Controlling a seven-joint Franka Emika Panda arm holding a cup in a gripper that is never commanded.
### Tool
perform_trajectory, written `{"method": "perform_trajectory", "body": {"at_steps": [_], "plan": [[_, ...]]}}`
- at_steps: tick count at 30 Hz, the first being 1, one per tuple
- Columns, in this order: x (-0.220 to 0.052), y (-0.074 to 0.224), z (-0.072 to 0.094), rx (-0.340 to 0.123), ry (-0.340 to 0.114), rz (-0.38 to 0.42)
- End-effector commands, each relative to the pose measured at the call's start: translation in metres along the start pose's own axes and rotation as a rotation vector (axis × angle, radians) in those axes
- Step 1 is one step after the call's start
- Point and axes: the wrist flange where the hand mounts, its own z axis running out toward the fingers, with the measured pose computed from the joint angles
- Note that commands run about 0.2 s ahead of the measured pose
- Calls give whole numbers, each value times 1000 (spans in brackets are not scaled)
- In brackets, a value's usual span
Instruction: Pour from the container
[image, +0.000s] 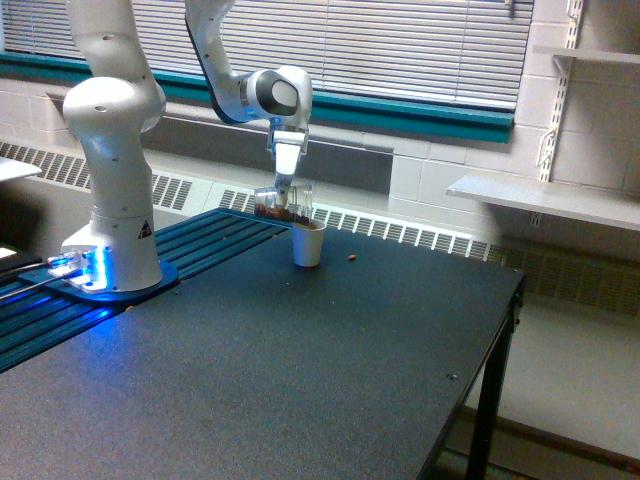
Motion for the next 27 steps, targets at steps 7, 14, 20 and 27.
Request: {"method": "perform_trajectory", "body": {"at_steps": [7, 14, 20, 27], "plan": [[2, 0, -7, -13, -9, -32], [3, 0, -7, -19, -17, -31], [-1, -3, -4, -14, -39, -38], [1, -7, -3, -19, -45, -51]]}}
